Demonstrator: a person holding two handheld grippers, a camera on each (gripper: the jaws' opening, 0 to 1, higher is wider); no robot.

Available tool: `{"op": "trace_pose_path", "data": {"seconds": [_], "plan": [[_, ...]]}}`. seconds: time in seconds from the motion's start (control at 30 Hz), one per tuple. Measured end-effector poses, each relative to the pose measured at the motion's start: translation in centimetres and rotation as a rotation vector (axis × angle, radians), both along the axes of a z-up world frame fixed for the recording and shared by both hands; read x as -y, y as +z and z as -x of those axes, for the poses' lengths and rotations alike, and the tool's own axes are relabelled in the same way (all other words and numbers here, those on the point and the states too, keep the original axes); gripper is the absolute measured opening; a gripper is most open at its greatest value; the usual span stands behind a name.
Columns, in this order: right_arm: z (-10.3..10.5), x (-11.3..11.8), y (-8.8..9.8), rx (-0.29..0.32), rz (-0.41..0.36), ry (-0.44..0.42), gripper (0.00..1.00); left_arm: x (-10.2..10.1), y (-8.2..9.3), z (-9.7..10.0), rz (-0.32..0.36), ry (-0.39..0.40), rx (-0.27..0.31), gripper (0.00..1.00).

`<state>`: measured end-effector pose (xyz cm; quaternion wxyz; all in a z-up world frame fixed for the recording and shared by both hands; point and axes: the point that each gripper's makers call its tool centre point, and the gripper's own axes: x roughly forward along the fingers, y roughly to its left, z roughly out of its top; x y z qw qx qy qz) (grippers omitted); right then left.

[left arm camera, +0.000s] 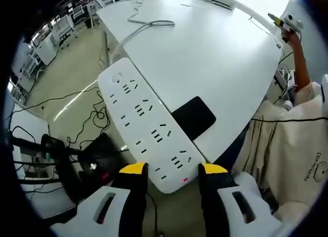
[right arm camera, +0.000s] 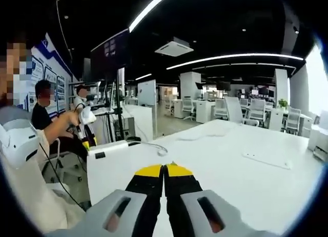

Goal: Pick up the power strip scattered on the table, fix it on the side mounting bracket of the table, and press the switch

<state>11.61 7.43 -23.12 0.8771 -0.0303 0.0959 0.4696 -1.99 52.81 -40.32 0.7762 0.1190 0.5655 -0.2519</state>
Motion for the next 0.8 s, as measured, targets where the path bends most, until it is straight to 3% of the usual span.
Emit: {"op": "trace_pose_path", "data": {"seconds": [0.43,0.8], "plan": [[-1.4,-4.1,3.0,0.021,0.025,0.074,0.00,0.0,-0.1,0.0,-0.009,-0.004,-0.020,0.44],[-1.8,-8.1,4.8,0.040,0.112,0.162,0.00,0.2,-0.1,0.0,-0.023,0.000,-0.039,0.44]]}}
